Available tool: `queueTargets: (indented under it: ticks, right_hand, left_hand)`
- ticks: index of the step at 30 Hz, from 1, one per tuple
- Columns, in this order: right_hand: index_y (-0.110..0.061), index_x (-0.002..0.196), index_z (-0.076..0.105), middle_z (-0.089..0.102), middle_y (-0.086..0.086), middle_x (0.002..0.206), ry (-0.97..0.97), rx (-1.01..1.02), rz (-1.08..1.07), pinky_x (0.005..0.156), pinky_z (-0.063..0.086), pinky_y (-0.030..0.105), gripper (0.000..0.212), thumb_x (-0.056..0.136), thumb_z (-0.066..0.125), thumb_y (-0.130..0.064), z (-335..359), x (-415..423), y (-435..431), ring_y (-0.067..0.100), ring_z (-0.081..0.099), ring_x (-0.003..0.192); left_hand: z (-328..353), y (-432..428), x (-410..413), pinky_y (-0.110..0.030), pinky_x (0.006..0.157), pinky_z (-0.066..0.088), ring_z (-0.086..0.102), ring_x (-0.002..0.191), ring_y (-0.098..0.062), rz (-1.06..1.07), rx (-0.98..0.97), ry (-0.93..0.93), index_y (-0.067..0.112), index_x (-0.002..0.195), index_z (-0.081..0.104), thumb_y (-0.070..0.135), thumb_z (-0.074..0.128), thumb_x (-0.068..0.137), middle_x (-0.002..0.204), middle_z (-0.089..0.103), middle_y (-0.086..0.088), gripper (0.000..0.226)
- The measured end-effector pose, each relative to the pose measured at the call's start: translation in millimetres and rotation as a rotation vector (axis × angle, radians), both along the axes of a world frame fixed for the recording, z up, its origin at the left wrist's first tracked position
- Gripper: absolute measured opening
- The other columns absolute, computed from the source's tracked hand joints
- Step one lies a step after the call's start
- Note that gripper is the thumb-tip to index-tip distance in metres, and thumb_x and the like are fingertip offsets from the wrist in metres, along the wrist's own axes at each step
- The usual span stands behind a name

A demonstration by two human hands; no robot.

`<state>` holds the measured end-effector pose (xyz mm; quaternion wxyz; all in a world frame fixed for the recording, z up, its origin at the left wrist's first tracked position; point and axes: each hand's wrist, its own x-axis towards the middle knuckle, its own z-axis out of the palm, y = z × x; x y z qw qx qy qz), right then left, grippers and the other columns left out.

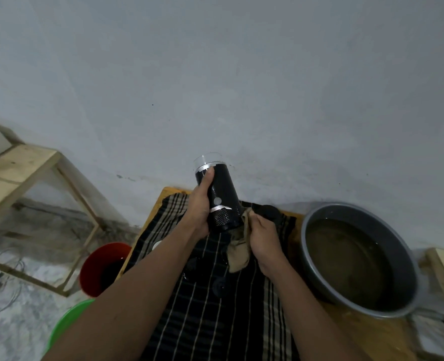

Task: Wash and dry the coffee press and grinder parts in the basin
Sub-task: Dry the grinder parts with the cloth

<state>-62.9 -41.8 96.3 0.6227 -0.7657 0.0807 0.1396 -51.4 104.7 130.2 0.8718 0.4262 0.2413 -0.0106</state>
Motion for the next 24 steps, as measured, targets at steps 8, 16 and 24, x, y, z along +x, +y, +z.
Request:
queueTargets:
  ticks: [8,16,24]
  right_hand:
    - [-0.023,0.148,0.048,0.051,-0.002,0.148,-0.435,-0.150,0.175,0.109,0.039,0.025,0.044,0.109,0.035,-0.039,53,25,25,0.010,0.047,0.134]
    - [-0.019,0.107,0.072,0.075,0.008,0.110,0.116,0.163,0.016,0.087,0.056,0.034,0.048,0.108,0.032,-0.046,29,24,14,0.020,0.071,0.101]
    - [-0.022,0.150,0.047,0.043,-0.010,0.155,-0.366,0.032,0.171,0.121,0.030,0.026,0.046,0.110,0.032,-0.040,51,28,23,0.003,0.039,0.142]
  left_hand:
    - [9,-6,-11,-0.039,0.079,0.061,0.075,0.083,-0.028,-0.192,0.013,0.030,0.010,0.106,0.074,0.065,0.053,0.091,0.097,0.076,-0.016,0.062]
    - [15,-5,-12,-0.040,0.079,0.062,0.075,0.090,-0.031,-0.180,0.147,0.026,0.004,0.114,0.072,0.062,0.063,0.083,0.104,0.076,-0.018,0.066]
    - [10,-9,-14,-0.034,0.064,0.061,0.074,0.075,-0.027,-0.268,-0.023,0.051,0.008,0.110,0.072,0.064,0.053,0.093,0.093,0.076,-0.015,0.062]
